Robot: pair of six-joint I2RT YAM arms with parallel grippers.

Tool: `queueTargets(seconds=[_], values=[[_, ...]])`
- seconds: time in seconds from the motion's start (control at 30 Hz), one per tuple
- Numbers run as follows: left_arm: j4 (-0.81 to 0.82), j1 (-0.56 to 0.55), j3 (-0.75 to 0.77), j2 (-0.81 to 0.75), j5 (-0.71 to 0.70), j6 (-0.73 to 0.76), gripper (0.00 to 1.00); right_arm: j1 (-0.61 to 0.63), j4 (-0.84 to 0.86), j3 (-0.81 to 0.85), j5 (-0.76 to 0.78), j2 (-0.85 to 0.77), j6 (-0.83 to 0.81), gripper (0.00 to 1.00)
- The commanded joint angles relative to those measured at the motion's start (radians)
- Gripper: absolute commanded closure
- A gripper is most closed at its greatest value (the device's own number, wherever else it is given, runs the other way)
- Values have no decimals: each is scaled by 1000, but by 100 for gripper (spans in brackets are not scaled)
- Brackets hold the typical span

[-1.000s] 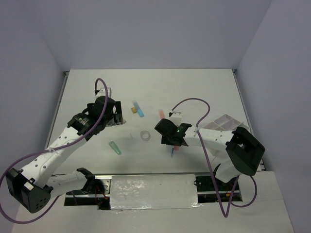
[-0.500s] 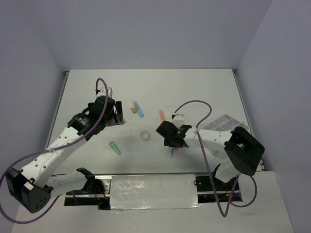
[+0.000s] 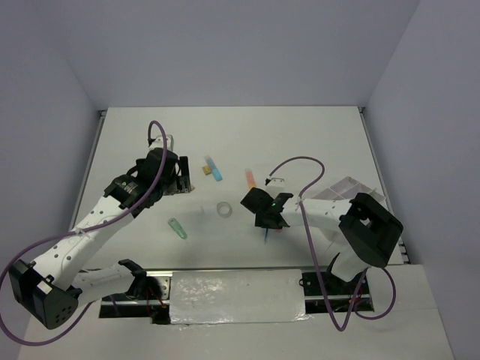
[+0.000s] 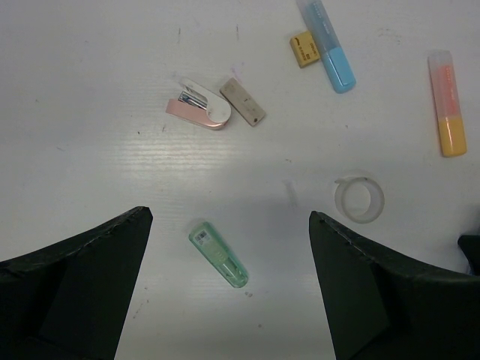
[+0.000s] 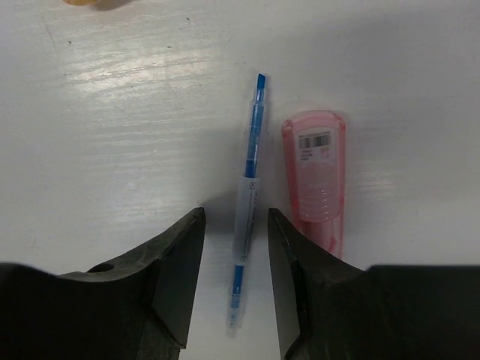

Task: Sort the stationery into containers
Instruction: Pick up the pen from the center of the board.

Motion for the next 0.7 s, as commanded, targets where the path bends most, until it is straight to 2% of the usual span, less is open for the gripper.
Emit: queueTargets(seconds=[0.0,0.3,0.4,0.47,0.5,0.67], values=[[26,5,13,-15,4,21,1,-5,5,37,16,41,5,55],[23,3,16,-19,2,20,1,7,91,9,-80,59,-48,70],[21,3,13,-33,-13,15,1,41,178,33,-131,73,-137,81],[21,3,12,-44,-27,10,1,67,169,69,-126,111,-176,88],[21,2,10,-47,-29,9,1,73,159,104,-123,122,-186,97],[15,2,10,-52,-44,1,1,90,171,153,-126,116,-220,100]])
